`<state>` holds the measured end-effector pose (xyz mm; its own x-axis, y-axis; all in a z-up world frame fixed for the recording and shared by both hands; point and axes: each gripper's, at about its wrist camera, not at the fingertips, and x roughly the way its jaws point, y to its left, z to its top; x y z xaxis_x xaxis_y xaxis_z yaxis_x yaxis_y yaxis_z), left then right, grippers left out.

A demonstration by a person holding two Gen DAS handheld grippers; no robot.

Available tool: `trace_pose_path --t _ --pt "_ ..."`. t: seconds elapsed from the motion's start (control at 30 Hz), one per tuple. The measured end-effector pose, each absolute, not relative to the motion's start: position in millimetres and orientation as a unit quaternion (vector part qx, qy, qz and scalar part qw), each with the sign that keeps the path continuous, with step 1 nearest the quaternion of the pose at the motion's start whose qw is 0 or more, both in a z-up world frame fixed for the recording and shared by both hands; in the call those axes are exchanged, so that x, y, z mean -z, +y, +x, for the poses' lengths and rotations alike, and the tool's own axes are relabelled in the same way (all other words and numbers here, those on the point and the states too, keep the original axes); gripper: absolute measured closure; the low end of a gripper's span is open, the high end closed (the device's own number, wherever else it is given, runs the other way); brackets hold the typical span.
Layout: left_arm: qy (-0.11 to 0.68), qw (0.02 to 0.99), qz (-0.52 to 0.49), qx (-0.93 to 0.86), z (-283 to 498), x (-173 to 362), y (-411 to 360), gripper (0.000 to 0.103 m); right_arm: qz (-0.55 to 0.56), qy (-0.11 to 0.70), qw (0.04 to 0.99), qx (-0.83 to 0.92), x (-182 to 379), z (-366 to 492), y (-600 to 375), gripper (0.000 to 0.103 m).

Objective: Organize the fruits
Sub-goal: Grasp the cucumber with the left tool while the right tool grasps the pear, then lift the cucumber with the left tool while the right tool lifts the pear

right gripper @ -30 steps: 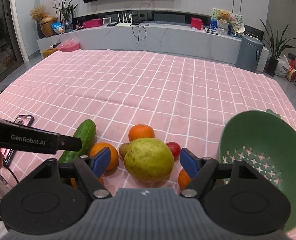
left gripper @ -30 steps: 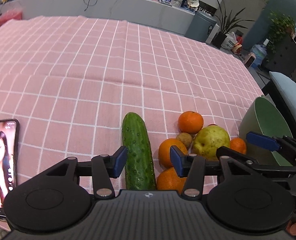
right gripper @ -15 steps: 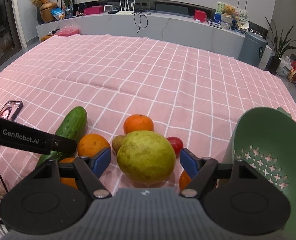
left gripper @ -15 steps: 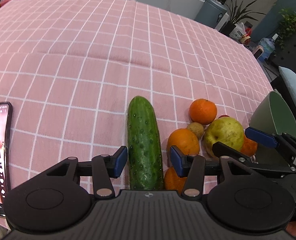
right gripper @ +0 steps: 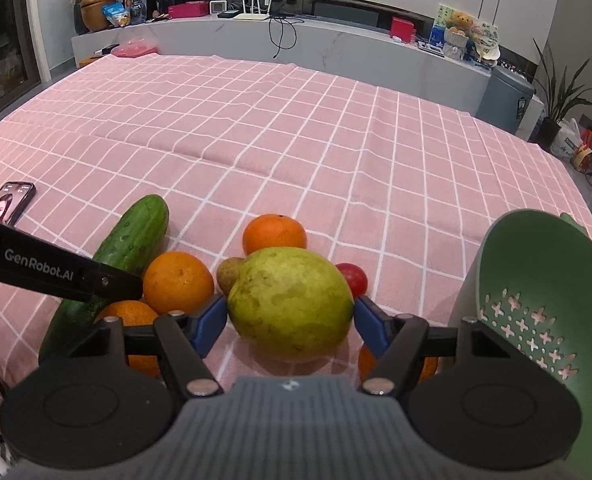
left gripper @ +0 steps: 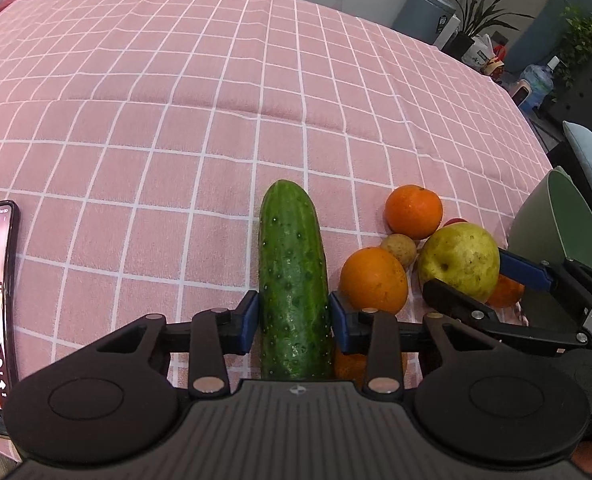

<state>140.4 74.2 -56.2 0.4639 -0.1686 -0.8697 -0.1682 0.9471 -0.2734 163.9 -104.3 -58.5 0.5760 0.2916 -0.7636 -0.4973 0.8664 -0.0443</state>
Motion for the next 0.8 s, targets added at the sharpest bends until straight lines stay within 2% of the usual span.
trace_pose_path --t 0.6,0.8 --pt "0.414 0.905 -0.099 -0.008 117 -16 49 0.062 -0.11 0.339 0.898 -0.258 5 142 -126 0.042" --pt "0.397 0.911 -0.11 0.01 121 -38 35 0.062 -0.101 0.331 0.9 -0.264 -7 136 -142 0.045"
